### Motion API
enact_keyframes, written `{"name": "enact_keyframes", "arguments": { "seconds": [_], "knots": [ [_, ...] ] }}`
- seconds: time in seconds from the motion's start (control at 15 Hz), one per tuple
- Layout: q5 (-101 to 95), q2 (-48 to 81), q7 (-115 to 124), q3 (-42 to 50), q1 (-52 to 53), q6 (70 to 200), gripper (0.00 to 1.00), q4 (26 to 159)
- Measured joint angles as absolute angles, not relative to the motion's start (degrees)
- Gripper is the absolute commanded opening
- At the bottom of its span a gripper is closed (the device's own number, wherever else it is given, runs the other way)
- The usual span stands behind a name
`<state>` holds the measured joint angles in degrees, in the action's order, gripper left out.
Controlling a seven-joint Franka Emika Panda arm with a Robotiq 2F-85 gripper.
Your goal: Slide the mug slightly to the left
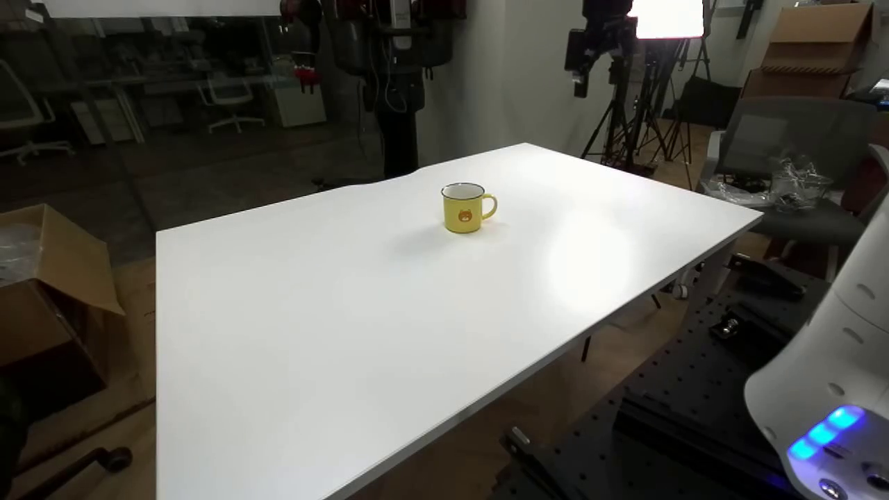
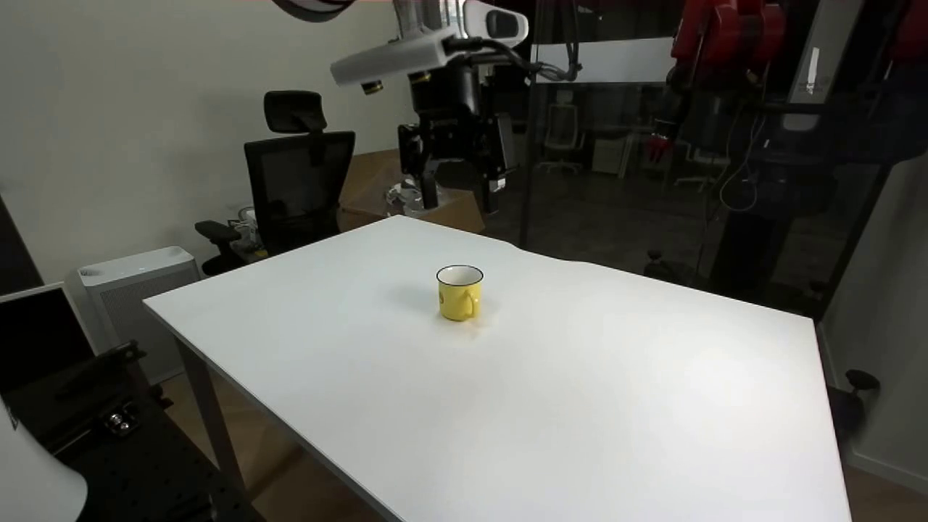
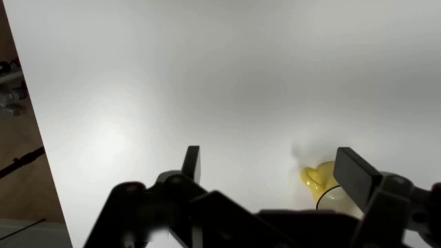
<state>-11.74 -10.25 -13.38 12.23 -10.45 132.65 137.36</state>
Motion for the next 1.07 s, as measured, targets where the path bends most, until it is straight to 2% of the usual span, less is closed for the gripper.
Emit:
{"name": "enact_keyframes", "arguments": {
  "seconds": [0.13,0.67,1.07],
  "knots": [
    [-12.3,-7.2,-12.1,10.9,-9.9,137.0,1.0,136.0],
    [-10.6,-3.6,-12.4,9.7,-8.9,139.5,1.0,134.5],
    [-7.6,10.2,-12.7,4.8,-5.0,139.8,1.0,123.0]
  ]
}}
